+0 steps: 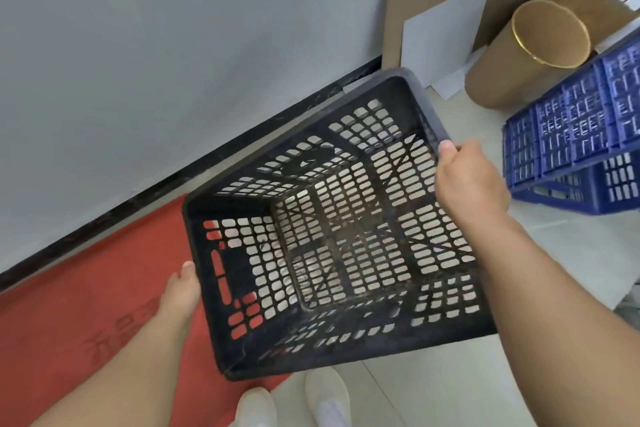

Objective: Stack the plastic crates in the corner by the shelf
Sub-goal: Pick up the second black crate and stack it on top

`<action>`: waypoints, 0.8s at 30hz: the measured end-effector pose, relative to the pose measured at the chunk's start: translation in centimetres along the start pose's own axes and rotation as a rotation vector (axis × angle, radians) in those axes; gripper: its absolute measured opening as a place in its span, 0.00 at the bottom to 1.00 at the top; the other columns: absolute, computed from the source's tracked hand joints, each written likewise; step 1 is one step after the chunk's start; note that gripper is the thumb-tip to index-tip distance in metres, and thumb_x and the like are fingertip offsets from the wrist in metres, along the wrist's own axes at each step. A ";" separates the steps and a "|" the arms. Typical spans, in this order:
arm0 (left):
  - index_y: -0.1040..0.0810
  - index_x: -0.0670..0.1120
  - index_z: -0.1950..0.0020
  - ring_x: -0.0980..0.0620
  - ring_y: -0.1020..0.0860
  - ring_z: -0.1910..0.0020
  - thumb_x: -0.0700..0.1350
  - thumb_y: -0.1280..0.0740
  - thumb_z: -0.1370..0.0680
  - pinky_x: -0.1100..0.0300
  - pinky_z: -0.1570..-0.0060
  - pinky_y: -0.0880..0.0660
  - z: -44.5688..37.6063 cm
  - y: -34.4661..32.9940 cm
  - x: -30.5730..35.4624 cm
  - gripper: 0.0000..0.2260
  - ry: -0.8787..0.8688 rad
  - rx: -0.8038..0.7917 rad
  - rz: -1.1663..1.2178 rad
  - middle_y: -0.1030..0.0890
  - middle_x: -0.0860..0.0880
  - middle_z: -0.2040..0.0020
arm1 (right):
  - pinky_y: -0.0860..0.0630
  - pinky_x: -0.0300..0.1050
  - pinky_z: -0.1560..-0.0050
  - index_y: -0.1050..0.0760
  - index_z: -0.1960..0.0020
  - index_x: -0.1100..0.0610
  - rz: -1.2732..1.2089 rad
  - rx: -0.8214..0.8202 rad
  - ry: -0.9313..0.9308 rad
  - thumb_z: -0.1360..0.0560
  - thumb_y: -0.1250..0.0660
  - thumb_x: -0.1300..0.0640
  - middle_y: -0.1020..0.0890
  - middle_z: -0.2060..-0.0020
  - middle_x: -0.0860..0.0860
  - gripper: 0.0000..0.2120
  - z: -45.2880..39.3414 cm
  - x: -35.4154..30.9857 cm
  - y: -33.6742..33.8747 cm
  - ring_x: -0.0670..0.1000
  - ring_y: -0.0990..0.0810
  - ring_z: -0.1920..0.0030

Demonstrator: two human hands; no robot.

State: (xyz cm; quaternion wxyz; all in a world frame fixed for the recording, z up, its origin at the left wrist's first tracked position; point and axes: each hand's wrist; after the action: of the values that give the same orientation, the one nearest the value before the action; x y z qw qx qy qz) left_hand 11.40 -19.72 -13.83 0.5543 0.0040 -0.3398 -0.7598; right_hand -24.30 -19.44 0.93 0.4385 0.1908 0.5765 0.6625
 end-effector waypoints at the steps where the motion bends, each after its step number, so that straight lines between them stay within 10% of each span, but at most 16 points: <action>1: 0.41 0.40 0.25 0.39 0.41 0.26 0.58 0.52 0.19 0.44 0.29 0.45 -0.8 -0.4 -0.6 0.29 0.065 -0.015 0.009 0.39 0.40 0.25 | 0.37 0.50 0.55 0.32 0.38 0.60 -0.002 0.015 0.007 0.18 0.55 0.45 0.25 0.50 0.59 0.23 -0.5 0.7 -0.3 0.59 0.30 0.53; 9: 0.21 0.44 0.47 0.42 0.21 0.52 0.62 0.50 0.21 0.49 0.48 0.26 -5.2 -2.9 -1.8 0.26 0.100 -0.188 0.346 0.18 0.41 0.51 | 0.33 0.51 0.55 0.24 0.47 0.62 -0.046 0.086 0.045 0.20 0.54 0.46 0.20 0.51 0.62 0.26 -3.9 5.1 -3.8 0.61 0.25 0.54; 15: 0.23 0.45 0.49 0.45 0.25 0.64 0.68 0.48 0.25 0.50 0.62 0.27 -6.5 0.2 -2.3 0.28 0.077 -0.355 0.387 0.24 0.43 0.62 | 0.24 0.59 0.47 0.25 0.62 0.55 -0.292 0.002 -0.065 0.23 0.49 0.47 0.17 0.60 0.57 0.19 -3.8 7.6 -5.8 0.61 0.19 0.58; 19: 0.24 0.46 0.53 0.50 0.25 0.71 0.68 0.45 0.26 0.52 0.61 0.26 -5.3 4.1 -3.2 0.26 0.089 -0.342 0.422 0.27 0.46 0.64 | 0.27 0.47 0.64 0.23 0.51 0.64 -0.501 -0.157 -0.188 0.23 0.46 0.55 0.21 0.65 0.54 0.16 -2.2 8.2 -6.9 0.52 0.25 0.68; 24: 0.25 0.44 0.54 0.53 0.27 0.78 0.65 0.47 0.23 0.63 0.77 0.27 -2.4 10.8 -5.4 0.25 0.113 -0.232 0.453 0.24 0.46 0.65 | 0.30 0.46 0.64 0.26 0.62 0.62 -0.578 -0.366 -0.215 0.26 0.42 0.63 0.21 0.63 0.59 0.08 1.7 6.0 -8.6 0.56 0.26 0.65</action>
State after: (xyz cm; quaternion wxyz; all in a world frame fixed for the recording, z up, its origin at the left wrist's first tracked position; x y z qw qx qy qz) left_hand 23.49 -18.00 -12.02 0.7252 -0.0934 -0.2109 -0.6487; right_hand -23.16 -14.05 -8.10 0.6928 0.0068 0.4289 0.5797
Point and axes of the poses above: each hand's wrist, its own z-axis away from the middle knuckle, its own y-axis out of the back of the hand, x = y × z
